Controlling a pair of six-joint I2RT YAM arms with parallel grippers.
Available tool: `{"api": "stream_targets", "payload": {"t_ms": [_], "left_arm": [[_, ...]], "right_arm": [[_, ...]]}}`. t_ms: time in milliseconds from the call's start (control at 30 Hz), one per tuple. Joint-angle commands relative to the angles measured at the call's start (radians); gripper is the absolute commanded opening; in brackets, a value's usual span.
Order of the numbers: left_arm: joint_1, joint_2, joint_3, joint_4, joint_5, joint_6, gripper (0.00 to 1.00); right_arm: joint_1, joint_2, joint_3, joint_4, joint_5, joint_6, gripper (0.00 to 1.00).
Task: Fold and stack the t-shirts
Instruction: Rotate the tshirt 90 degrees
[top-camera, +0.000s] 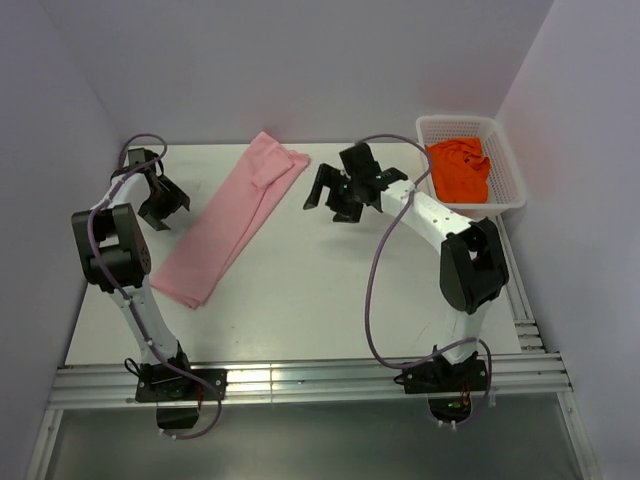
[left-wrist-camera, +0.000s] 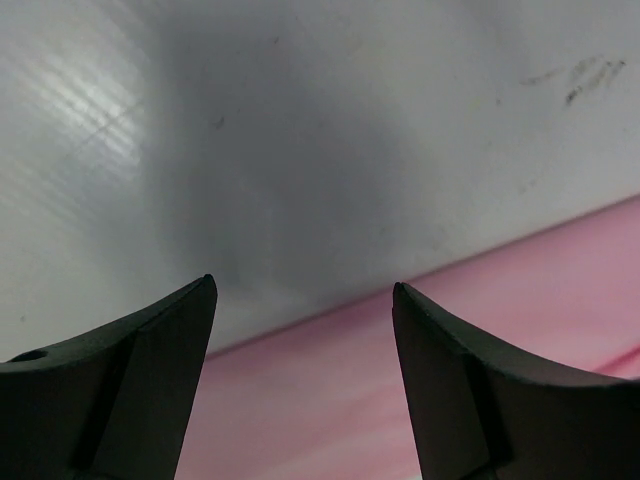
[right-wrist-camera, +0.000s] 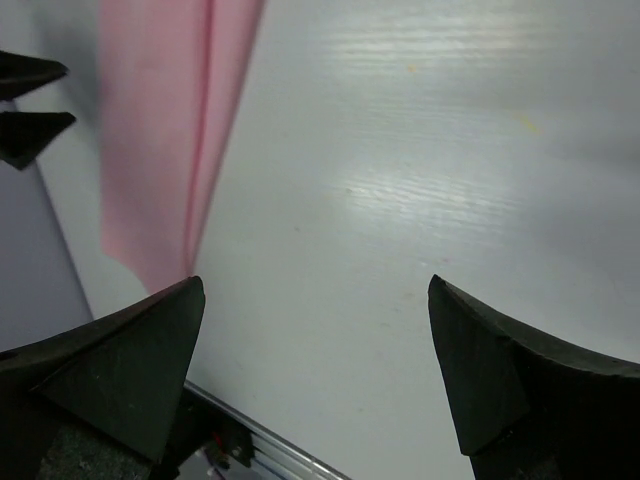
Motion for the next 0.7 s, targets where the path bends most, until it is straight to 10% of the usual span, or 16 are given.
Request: {"api": "stream_targets", "payload": {"t_ms": [0,667], "left_arm": [[-0.016,0.083,0.118,-0.071,-0.043,-0.006,0.77],[-0.503,-0.125,-0.106,-0.135,0.007,-0.331,0.78]], "right_arm": [[-0.032,-0.147,-0.073,-0.011,0.04,-0.052,1.0],[-0.266,-0.53,-0.499,0.021,0.017,-0.139,1.0]]}}
